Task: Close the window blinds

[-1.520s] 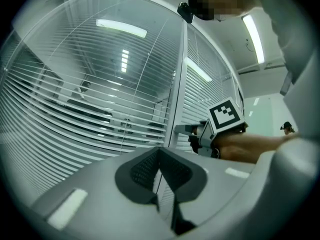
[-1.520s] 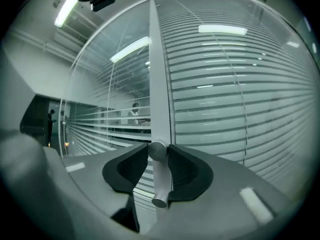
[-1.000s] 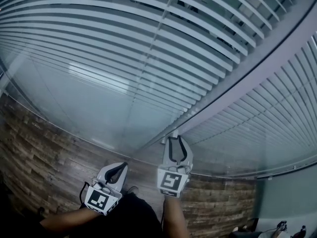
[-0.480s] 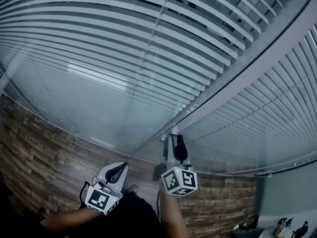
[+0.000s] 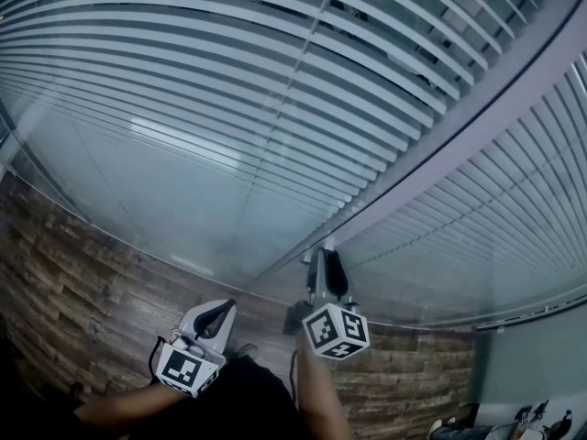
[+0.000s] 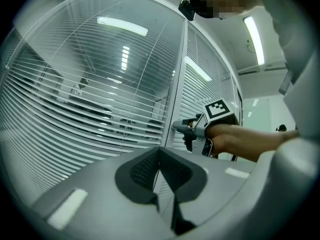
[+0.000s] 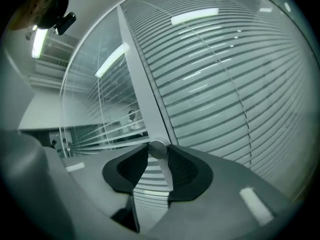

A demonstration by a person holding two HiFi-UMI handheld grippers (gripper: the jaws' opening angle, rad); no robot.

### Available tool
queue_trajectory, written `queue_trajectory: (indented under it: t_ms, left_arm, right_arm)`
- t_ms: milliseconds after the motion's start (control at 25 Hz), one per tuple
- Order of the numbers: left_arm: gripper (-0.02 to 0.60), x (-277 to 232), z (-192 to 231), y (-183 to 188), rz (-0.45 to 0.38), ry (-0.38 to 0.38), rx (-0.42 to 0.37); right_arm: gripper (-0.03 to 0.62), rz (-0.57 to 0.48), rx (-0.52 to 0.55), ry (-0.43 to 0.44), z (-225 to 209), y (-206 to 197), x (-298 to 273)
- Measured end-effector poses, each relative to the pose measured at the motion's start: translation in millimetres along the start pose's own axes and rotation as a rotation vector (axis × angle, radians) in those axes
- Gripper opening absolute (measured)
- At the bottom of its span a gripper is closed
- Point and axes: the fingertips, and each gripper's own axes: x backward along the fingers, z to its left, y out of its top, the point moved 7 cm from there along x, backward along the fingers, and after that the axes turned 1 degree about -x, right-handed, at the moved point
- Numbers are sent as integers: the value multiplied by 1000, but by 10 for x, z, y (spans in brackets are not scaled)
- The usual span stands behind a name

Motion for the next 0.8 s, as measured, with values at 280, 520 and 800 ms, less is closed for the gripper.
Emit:
queue_trajectory:
  t_ms: [280, 520, 800]
  left_arm:
    - [0, -10, -26, -6, -29, -10, -7]
    - [0, 4, -37, 12, -18, -5, -13]
    - [0, -12, -47, 63, 3, 9, -10]
  right_arm:
    - [129, 68, 429, -48, 75, -13, -8]
    - [127, 100, 741, -85, 190, 8, -17]
    - [130, 98, 809, -97, 210, -4, -9]
